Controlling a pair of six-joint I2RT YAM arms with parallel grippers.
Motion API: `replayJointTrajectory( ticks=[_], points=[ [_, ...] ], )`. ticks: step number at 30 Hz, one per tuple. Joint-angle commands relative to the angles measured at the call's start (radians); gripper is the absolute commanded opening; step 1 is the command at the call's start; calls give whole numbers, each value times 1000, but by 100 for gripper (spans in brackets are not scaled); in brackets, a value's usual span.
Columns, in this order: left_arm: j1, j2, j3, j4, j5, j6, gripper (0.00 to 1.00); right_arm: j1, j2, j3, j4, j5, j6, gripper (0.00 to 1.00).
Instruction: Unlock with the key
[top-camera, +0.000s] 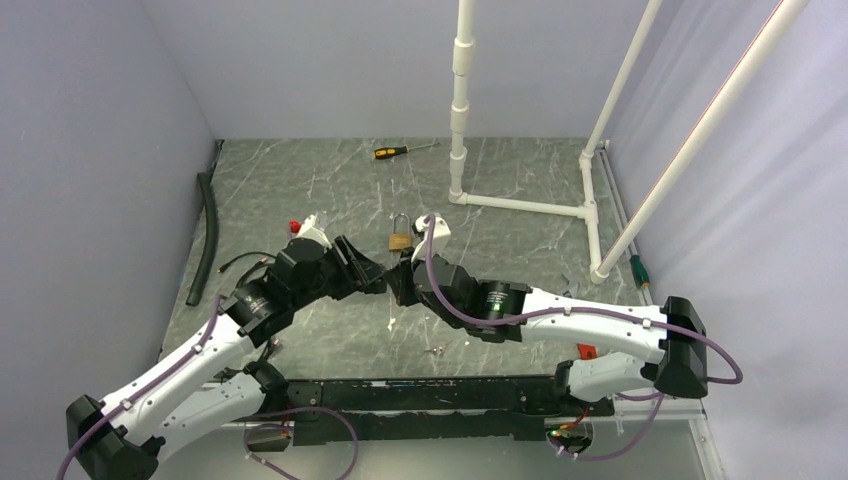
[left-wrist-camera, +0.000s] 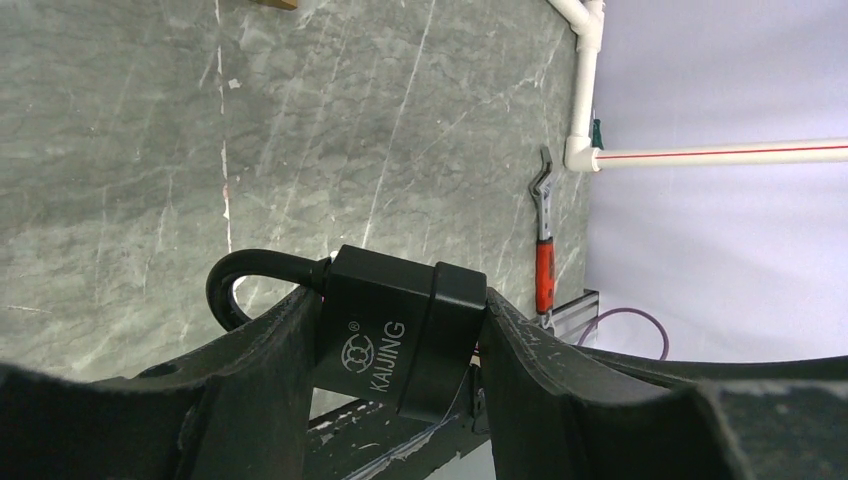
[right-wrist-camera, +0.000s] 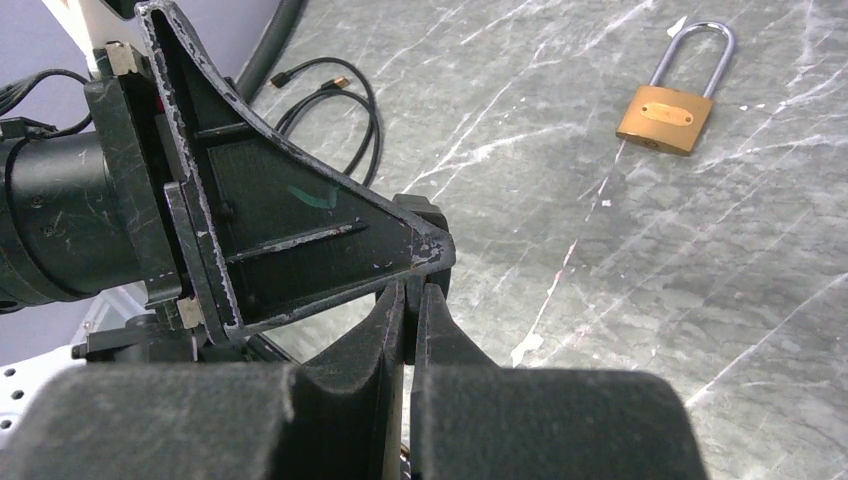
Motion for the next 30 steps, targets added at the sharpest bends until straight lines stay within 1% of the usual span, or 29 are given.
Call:
replayJointTrajectory(
  ticks=[1, 20, 26, 30],
  points=[
    [-33, -50, 88, 236, 169, -45, 0, 16, 53, 35, 115, -115, -4, 0],
    [-33, -57, 95, 212, 149, -51, 0, 8, 83, 47, 124, -129, -7, 0],
    [-32, -49, 110, 180, 140, -51, 0, 6, 100, 53, 127, -138, -7, 0],
    [-33, -67, 112, 160, 109, -43, 2, 5, 109, 63, 125, -141, -10, 0]
  ],
)
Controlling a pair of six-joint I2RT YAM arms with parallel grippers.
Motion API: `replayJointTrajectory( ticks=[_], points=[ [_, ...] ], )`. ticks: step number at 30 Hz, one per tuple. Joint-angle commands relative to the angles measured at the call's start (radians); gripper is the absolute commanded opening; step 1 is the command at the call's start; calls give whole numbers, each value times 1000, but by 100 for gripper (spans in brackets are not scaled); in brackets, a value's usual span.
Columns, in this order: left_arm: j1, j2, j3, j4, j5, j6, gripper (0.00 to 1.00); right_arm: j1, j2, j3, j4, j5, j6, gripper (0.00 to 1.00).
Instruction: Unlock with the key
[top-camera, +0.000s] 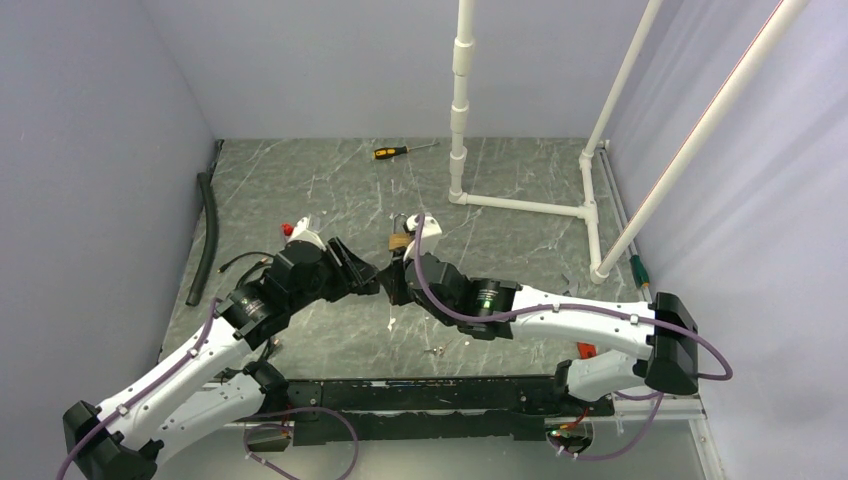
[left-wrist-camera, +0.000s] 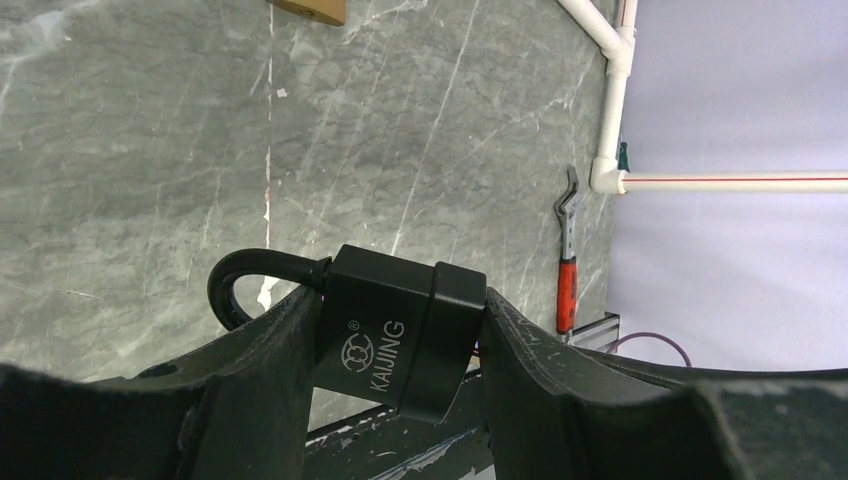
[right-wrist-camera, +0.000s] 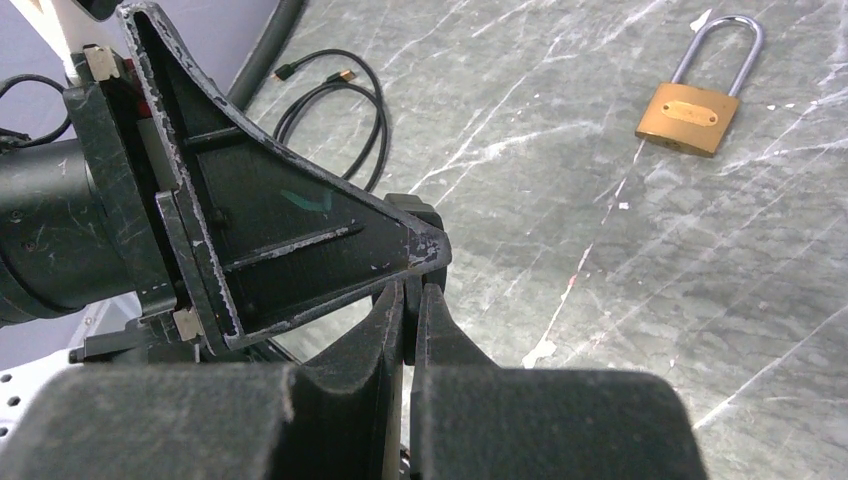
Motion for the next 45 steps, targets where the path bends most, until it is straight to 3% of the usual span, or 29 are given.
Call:
replayJointTrajectory(
  ticks=[1, 11, 20, 23, 27, 31, 36, 40, 45],
  points=[
    [-38, -49, 108, 222, 153, -39, 3, 10, 56, 42, 103, -112, -11, 0],
    [-37, -109, 94, 178, 97, -10, 4, 6, 76, 43, 121, -125, -6, 0],
    [-36, -134, 57, 319, 249, 113, 0, 4, 64, 19, 122, -106, -12, 0],
    [-37, -131, 77, 268, 238, 126, 0, 1, 55, -4, 122, -63, -26, 0],
    [-37, -121, 35, 318, 245, 67, 0, 0, 97, -34, 303, -265, -170, 0],
    [-37, -123, -11, 368, 201, -30, 0, 35, 145, -35, 320, -165, -189, 0],
    [-37, -125, -33, 414, 172, -73, 0, 29, 161, -58, 316, -53, -96, 0],
    [-37, -107, -22, 423, 202, -47, 8, 11, 145, -66, 311, -55, -32, 0],
    [-37, -93, -32, 433, 241, -37, 38, 7, 125, -72, 320, -68, -20, 0]
  ],
)
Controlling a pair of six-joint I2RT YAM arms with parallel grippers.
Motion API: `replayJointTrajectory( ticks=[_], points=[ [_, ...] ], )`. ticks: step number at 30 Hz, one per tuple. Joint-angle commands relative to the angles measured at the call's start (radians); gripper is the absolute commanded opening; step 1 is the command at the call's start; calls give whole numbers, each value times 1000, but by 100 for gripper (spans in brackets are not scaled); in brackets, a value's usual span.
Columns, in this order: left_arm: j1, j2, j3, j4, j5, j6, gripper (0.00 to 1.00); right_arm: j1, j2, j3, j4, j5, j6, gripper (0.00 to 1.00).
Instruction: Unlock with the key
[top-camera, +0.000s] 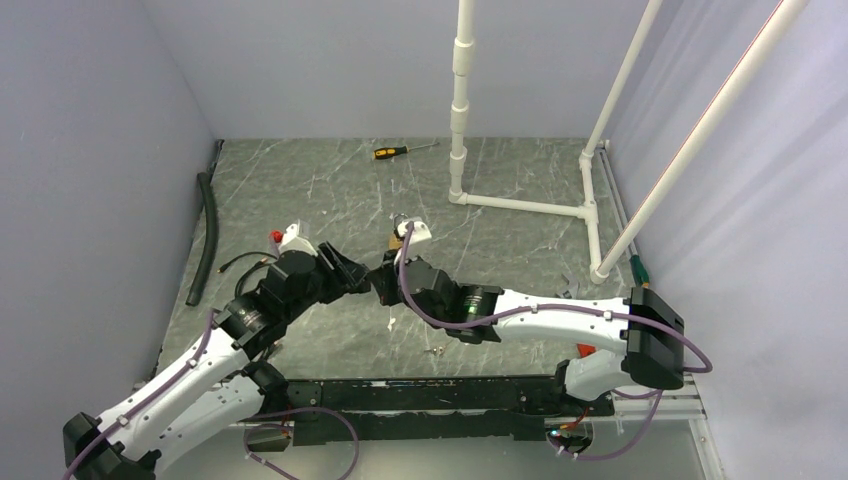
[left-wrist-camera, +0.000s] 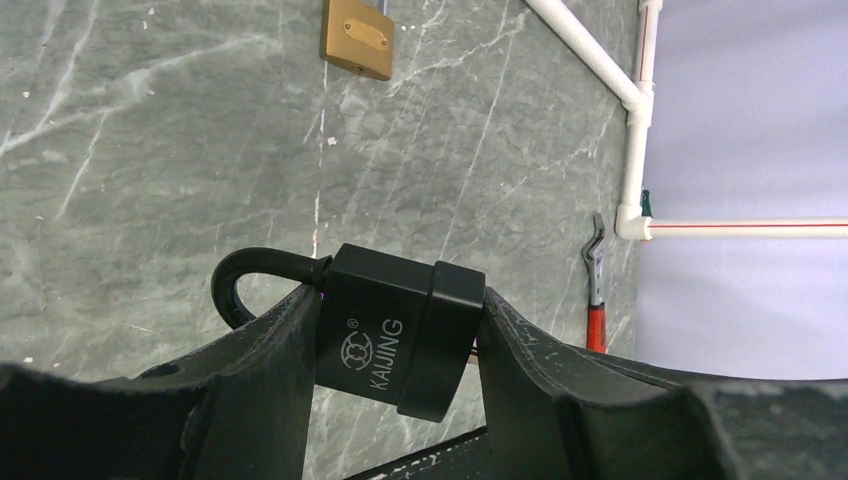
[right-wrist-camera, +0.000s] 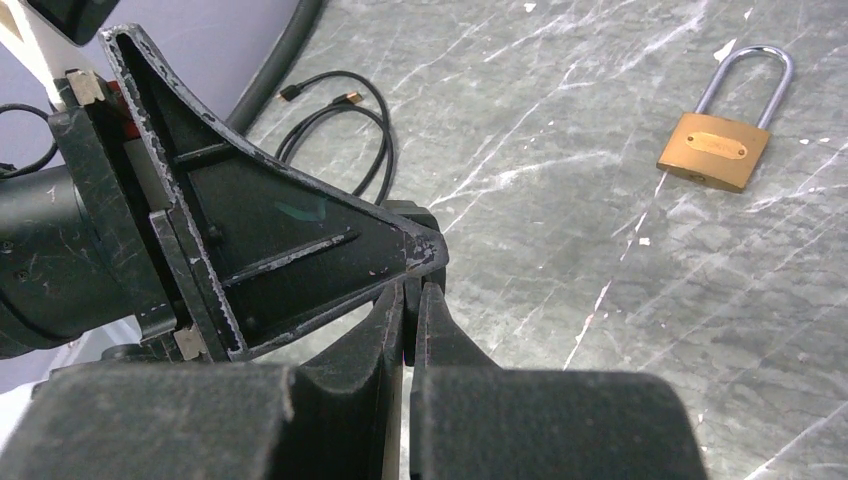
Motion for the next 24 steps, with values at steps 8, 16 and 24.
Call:
replayJointTrajectory(
  ticks=[8, 16, 24],
  points=[
    [-57, -24, 55, 435, 356, -72, 57, 6, 27, -26, 113, -95, 43, 0],
    [-57, -37, 34, 472, 369, -77, 72, 6, 37, -33, 120, -96, 50, 0],
    [-56, -44, 16, 485, 378, -78, 61, 4, 54, -29, 119, -98, 52, 0]
  ],
)
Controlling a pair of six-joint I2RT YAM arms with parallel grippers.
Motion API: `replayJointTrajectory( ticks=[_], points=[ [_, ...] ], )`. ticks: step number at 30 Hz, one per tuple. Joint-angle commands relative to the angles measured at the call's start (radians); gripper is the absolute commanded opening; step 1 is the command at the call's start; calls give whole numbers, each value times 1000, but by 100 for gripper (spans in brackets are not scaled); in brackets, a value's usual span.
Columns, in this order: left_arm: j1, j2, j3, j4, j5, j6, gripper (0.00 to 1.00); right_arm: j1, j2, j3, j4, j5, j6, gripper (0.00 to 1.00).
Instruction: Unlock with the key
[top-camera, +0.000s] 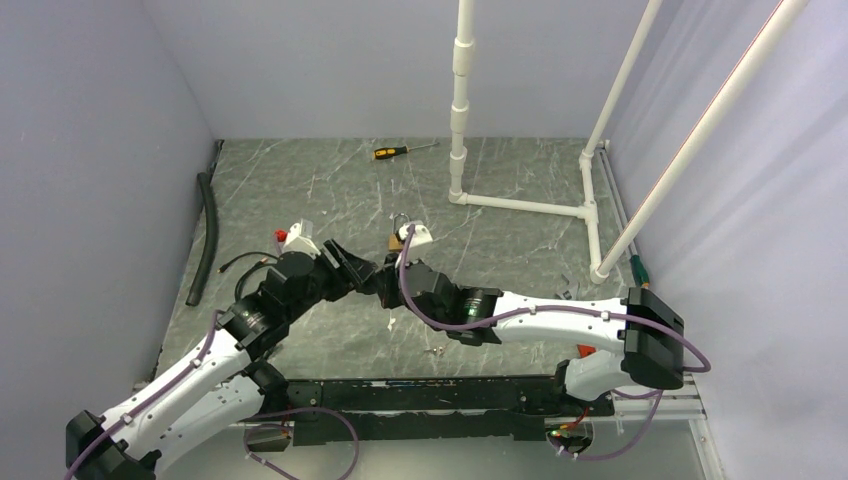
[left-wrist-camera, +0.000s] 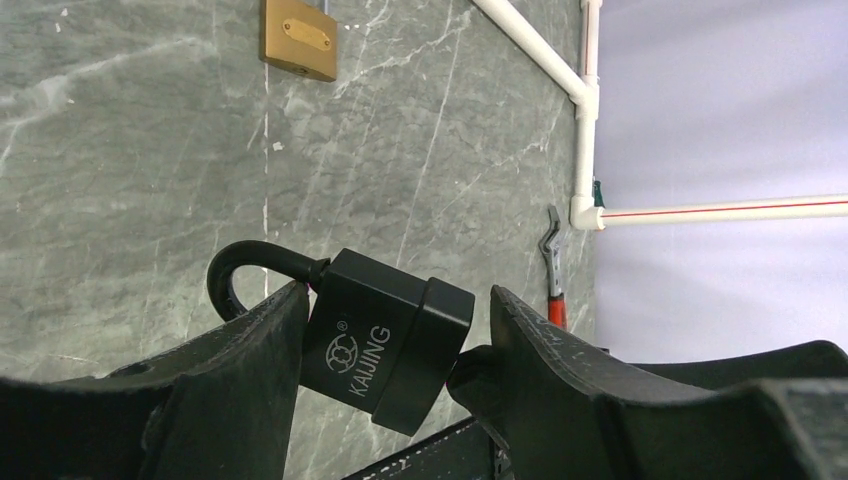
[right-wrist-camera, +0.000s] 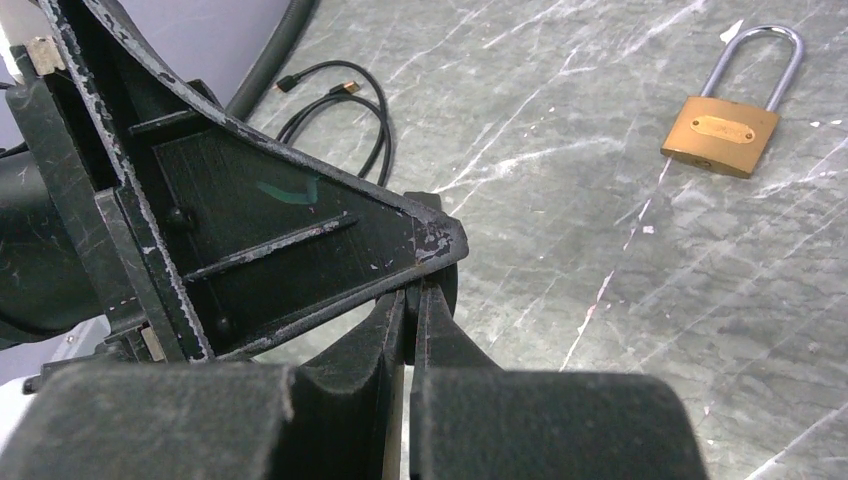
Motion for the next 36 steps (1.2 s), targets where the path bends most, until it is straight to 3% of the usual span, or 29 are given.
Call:
replayJointTrajectory(
  ticks=[1, 6, 12, 17, 21, 33, 36],
  points=[
    [-58, -46, 55, 354, 321, -59, 60, 4, 60, 1, 97, -96, 32, 0],
    [-58, -55, 52, 343, 311, -42, 53, 3, 43, -12, 103, -96, 35, 0],
    [-57, -55, 29, 367, 311, -36, 21, 3, 35, -25, 118, -120, 25, 0],
    [-57, -41, 31, 360, 311, -27, 0, 3, 26, -27, 116, -140, 14, 0],
    [-56, -38, 30, 358, 306, -25, 0, 3, 11, -24, 99, -145, 8, 11],
    [-58, -50, -1, 326, 237, -12, 0, 4, -82, -44, 29, -161, 13, 31],
    [-56, -49, -4, 319, 219, -6, 0, 4, -126, -54, 4, -162, 22, 40]
  ],
)
